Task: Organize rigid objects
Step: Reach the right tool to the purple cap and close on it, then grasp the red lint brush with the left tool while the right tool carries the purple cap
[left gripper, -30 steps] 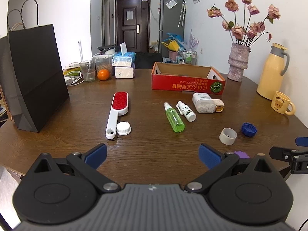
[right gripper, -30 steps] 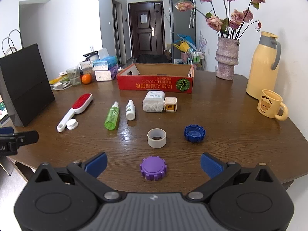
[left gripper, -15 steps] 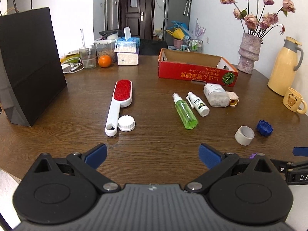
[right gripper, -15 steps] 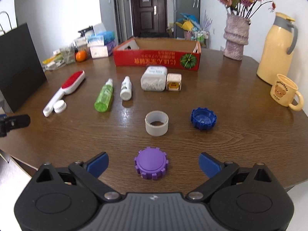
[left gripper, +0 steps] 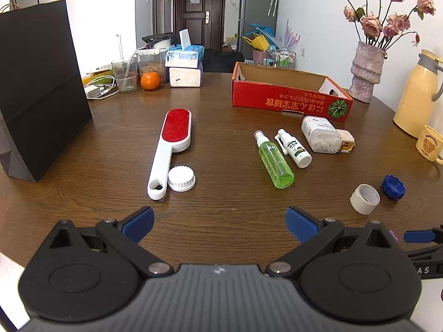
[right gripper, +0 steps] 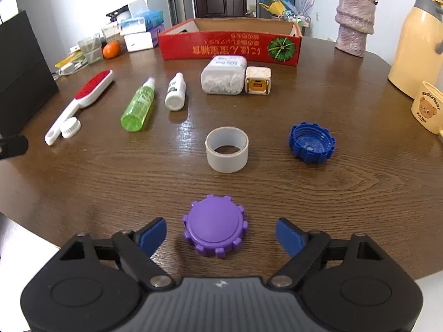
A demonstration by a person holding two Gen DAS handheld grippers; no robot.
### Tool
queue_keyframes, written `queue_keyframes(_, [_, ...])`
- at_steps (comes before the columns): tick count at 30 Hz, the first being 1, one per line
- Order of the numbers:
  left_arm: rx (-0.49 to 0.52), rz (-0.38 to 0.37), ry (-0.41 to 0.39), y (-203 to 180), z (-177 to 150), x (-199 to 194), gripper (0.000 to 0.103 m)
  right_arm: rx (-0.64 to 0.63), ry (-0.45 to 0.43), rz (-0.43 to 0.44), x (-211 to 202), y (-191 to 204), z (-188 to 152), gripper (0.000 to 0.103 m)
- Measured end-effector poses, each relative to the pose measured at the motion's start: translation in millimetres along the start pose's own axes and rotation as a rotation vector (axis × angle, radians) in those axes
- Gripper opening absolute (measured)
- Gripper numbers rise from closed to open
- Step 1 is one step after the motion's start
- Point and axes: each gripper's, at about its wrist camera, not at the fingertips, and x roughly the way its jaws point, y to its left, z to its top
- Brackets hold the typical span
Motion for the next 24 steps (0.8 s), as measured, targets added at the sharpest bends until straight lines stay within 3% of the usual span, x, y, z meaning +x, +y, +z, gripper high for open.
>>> queue_keyframes(2, [0.001, 0.0, 0.003, 0.2, 0.5, 2.5, 0.103, -0.01, 0.018, 0.009, 4.5, 0.9, 0.6, 0.065])
queue_keyframes(4, [-0.002, 0.0, 0.007, 1.5, 1.6, 5.6, 0.103, -0.02, 0.016, 0.01, 6.3, 1.6, 0.6, 0.062])
queue_keyframes(6, [-0.007, 0.001, 0.012, 2.8, 2.6, 8.9, 0.103, -0.035, 0.012, 0.014, 7.4, 3.0, 2.1, 0.053])
queue_keyframes(24, [-0.035, 0.046, 0.028, 24.2, 22.0, 46.0, 0.103, 0.012, -0.066, 0.021, 5.4, -14.0, 37.6, 0.053])
